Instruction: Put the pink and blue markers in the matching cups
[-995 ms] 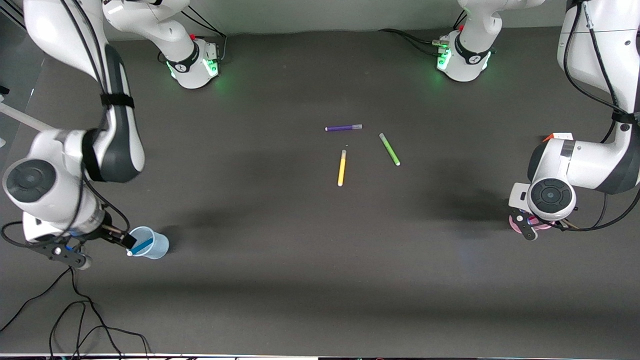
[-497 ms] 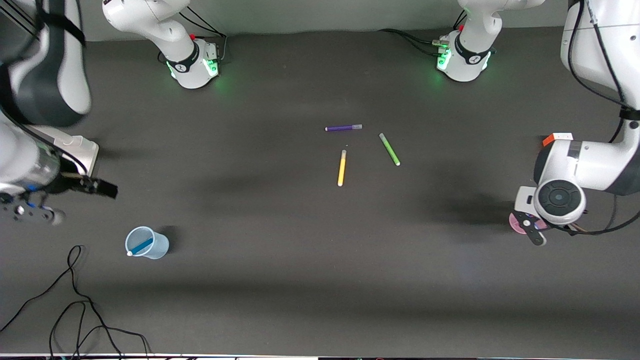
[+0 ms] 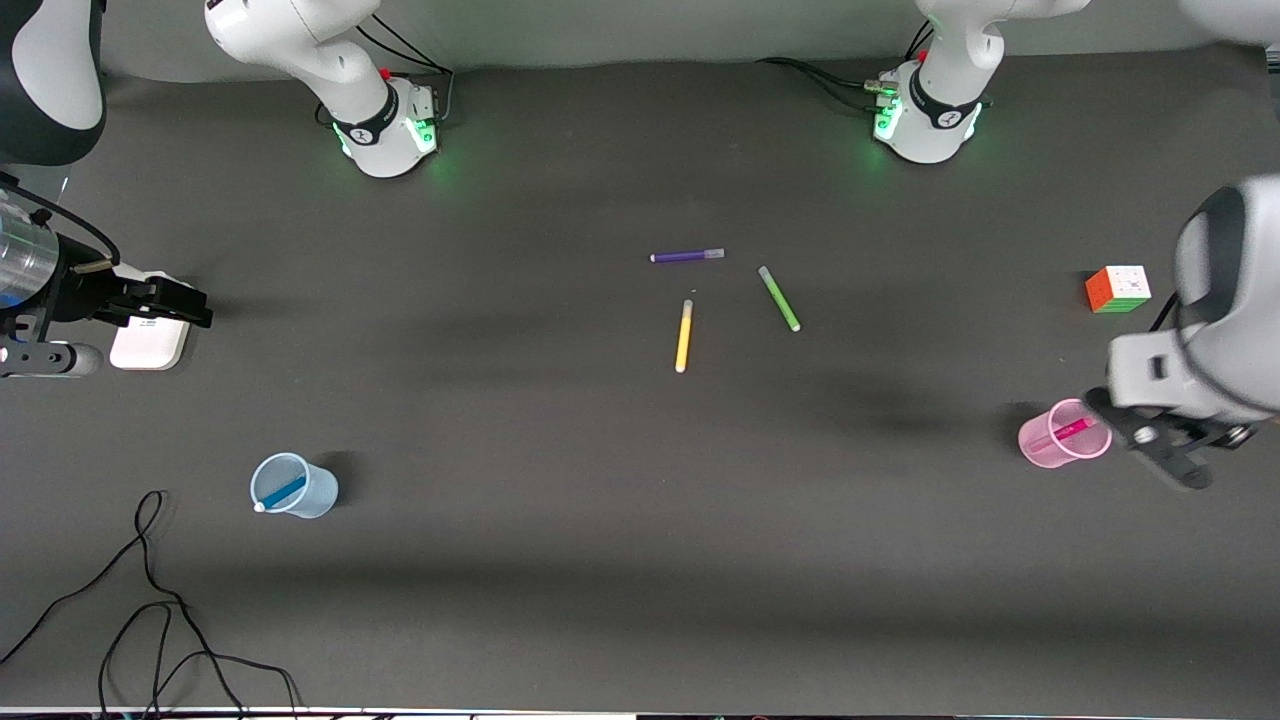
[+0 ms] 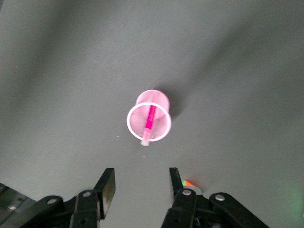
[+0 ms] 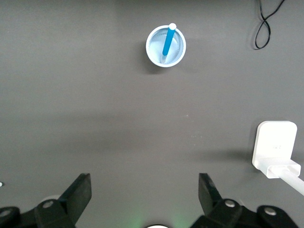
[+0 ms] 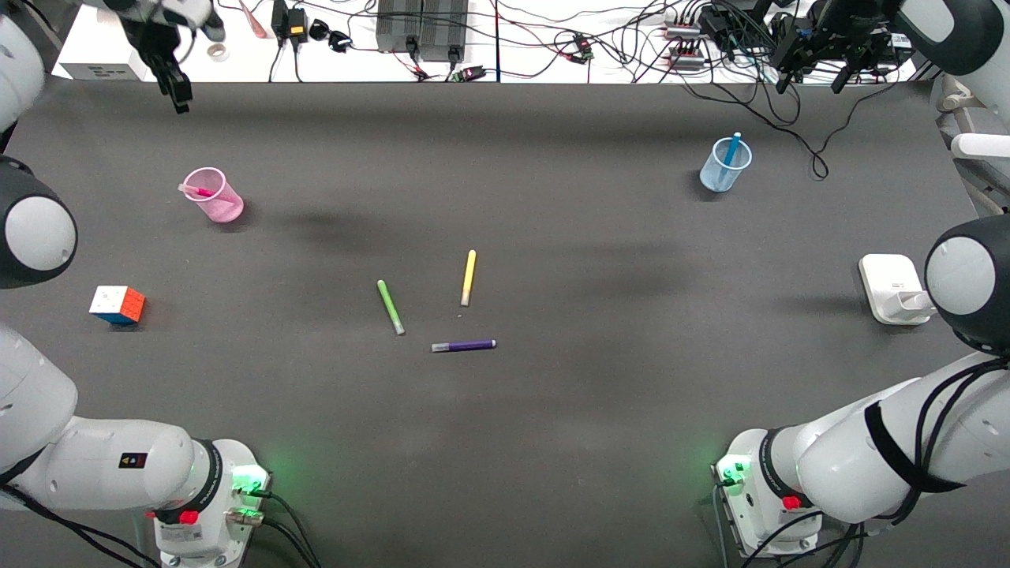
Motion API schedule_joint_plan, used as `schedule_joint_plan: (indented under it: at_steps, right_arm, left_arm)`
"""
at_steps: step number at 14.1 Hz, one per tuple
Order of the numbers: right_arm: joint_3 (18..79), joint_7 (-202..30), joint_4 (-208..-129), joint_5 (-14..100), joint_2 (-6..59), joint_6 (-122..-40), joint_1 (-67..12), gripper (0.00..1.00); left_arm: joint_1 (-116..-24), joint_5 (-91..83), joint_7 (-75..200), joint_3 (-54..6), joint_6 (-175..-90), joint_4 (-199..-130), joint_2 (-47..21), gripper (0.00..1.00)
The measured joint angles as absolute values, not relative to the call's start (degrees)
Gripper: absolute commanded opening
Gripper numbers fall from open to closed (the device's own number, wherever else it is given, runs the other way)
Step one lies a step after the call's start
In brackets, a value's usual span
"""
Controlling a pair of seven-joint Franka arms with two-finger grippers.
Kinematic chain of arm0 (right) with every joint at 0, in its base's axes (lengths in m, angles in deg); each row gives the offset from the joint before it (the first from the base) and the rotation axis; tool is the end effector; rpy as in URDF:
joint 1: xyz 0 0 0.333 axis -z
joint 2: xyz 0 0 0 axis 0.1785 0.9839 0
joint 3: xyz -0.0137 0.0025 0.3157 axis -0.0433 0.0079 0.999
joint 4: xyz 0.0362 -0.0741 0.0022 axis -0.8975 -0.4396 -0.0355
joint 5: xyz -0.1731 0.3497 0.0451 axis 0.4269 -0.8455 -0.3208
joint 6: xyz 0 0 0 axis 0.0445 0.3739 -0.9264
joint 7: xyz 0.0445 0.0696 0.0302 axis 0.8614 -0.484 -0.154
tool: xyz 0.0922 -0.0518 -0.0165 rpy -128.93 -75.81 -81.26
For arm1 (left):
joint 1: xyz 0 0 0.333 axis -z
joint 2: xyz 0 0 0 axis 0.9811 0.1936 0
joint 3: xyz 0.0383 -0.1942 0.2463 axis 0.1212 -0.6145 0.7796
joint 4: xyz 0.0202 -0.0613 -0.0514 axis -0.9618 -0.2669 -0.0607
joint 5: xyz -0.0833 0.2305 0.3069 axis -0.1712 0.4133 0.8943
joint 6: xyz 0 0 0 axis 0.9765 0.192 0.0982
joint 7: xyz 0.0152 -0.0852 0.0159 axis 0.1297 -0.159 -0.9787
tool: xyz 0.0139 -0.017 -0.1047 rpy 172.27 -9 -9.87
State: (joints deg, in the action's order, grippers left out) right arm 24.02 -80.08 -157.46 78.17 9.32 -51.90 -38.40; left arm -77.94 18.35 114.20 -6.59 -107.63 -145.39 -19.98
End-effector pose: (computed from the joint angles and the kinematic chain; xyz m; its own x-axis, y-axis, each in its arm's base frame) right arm 0.5767 0.0048 0.5791 0.9908 -0.0406 -0.1288 -0.0376 -0.9990 0.0258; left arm 0.6472 0.0041 0.5114 0.6484 -0.7199 -0.2475 -0.7529 -0.6545 -0.0689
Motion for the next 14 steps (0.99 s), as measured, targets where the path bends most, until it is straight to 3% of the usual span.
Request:
schedule_joint_plan:
  at_steps: [3,8,14]
  right_arm:
    - [24.1,-80.1,-157.5,77.2,9.3,-51.9,-38.4,1.0]
    - [22.6,-77.1,-157.4,77.2,9.0,-51.9,-38.2,1.0]
    - [23.2,-74.5,-159.1,77.2,7.8,-51.5,-37.3,1.0]
  left_arm:
    - [-78.3,14.3,110.5,-6.3,-103.4,-139.1,-20.2,1.0]
    - [-78.1,6.6,86.5,-6.7,-94.6,-134.5,-20.0,1.0]
    - [-77.9,1.5,71.4,-6.8,-95.4,-133.8,-20.1,1.0]
